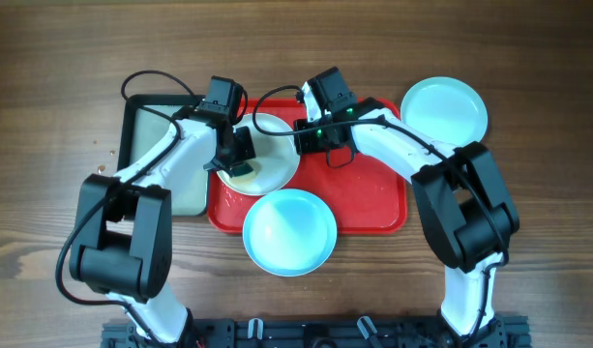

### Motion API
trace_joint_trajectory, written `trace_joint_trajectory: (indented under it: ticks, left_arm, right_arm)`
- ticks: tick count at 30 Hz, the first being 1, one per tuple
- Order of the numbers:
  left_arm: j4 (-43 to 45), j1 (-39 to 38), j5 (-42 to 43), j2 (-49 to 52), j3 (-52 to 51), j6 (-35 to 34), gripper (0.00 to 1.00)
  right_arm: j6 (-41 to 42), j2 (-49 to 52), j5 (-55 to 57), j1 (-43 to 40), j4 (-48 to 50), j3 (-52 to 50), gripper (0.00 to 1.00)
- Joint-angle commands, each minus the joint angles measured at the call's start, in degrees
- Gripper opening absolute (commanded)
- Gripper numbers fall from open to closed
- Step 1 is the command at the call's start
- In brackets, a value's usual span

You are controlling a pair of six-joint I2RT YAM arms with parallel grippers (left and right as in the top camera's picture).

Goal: Clean dirty plates on tray and stack at the side
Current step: 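Scrub the white plate with the sponge while the right gripper holds its rim, then return the sponge to the black tray with the left gripper and release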

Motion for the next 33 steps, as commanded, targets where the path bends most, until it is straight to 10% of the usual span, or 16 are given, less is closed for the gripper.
trace_joint_trajectory:
  ticks: [1,15,33]
  left_arm:
    - [1.57,-1.20,4.35,3.89,-0.72,-3.10,0.04]
    - [10.80,-1.64,21.73,-3.69,0.83,-0.66,0.04]
    - [-6.60,8.31,-6.23,-15.58,0.74,10.12,0.04]
  right_arm:
    - [0.22,0.76,-1.31,0.33,0.17,-0.26,0.04]
    - [0.15,0.76,-0.79,0.33,0.15,-0.26,0.04]
    - [0.15,0.76,0.17,0.33,0.13,-0.26,0.04]
